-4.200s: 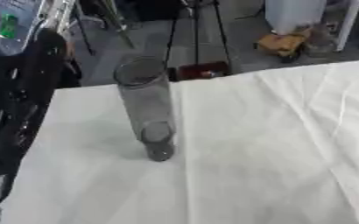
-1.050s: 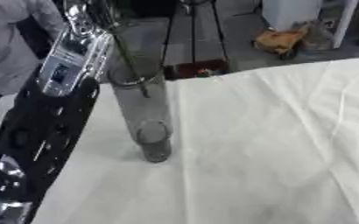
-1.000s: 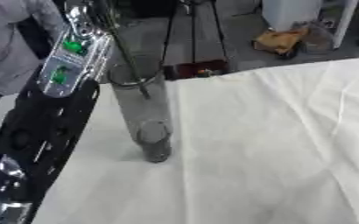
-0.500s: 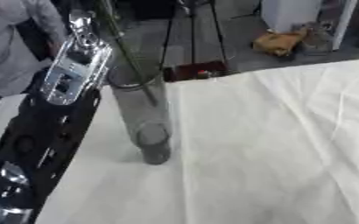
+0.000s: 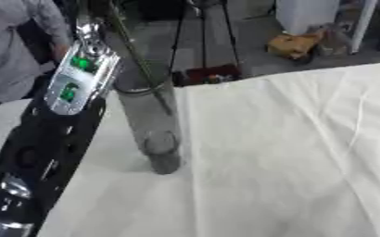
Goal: Arrange flowers into the vase.
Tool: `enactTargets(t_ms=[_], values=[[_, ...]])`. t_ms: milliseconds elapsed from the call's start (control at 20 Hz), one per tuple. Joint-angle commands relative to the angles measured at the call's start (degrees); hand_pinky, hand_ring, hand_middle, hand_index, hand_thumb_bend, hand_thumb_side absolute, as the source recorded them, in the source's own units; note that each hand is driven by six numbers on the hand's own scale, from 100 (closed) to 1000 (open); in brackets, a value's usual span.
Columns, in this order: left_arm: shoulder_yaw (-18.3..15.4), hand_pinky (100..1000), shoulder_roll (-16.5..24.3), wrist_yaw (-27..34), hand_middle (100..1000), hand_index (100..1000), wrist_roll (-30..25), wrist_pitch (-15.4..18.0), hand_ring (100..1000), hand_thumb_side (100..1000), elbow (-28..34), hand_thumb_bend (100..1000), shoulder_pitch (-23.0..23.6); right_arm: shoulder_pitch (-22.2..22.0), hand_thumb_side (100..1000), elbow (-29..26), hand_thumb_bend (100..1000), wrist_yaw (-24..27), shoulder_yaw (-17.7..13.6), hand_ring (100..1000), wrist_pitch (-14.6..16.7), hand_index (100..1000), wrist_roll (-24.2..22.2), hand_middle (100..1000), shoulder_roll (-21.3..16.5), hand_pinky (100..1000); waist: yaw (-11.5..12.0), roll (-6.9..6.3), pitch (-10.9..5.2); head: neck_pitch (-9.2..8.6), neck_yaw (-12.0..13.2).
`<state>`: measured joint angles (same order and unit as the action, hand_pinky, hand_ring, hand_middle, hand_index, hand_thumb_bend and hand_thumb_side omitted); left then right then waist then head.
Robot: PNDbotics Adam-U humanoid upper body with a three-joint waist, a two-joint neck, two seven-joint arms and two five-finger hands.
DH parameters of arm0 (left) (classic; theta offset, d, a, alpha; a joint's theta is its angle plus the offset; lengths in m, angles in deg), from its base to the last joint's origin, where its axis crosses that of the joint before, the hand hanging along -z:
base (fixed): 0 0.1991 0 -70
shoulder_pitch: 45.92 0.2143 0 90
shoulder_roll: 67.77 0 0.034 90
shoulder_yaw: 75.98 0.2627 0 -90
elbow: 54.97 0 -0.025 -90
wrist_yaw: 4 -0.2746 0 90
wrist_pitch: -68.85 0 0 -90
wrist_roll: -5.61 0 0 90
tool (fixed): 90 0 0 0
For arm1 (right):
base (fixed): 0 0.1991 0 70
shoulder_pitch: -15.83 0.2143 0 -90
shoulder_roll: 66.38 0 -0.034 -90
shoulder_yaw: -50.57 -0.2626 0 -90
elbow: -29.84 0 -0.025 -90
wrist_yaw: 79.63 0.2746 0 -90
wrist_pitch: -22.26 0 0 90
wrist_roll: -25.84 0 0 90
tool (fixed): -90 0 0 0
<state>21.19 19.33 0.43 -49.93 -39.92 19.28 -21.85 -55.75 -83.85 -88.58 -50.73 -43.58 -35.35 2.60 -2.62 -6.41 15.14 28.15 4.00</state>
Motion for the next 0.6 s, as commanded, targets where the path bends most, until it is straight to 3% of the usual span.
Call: enactTargets(t_ms=[50,600], values=[[-0.04,100,1.58,-4.11,199,156,-0.40,0.14,122,949,0.77,100,-0.78,0.54,1000,-0.91,100,0.02,-0.76,1000,-0.11,900,0.17,822,-0.92,898,0.20,0.63,-1.11,-0.52,-0.03],[0.15,100,2.19,-9.54,234,225,-3.35,-0.97,155,986,0.94,100,0.36,0.42,1000,-0.91,100,-0.04,-0.87,1000,-0.24,900,0.31,822,-0.80,898,0.51,0.77,-1.23,-0.43,-0.32]])
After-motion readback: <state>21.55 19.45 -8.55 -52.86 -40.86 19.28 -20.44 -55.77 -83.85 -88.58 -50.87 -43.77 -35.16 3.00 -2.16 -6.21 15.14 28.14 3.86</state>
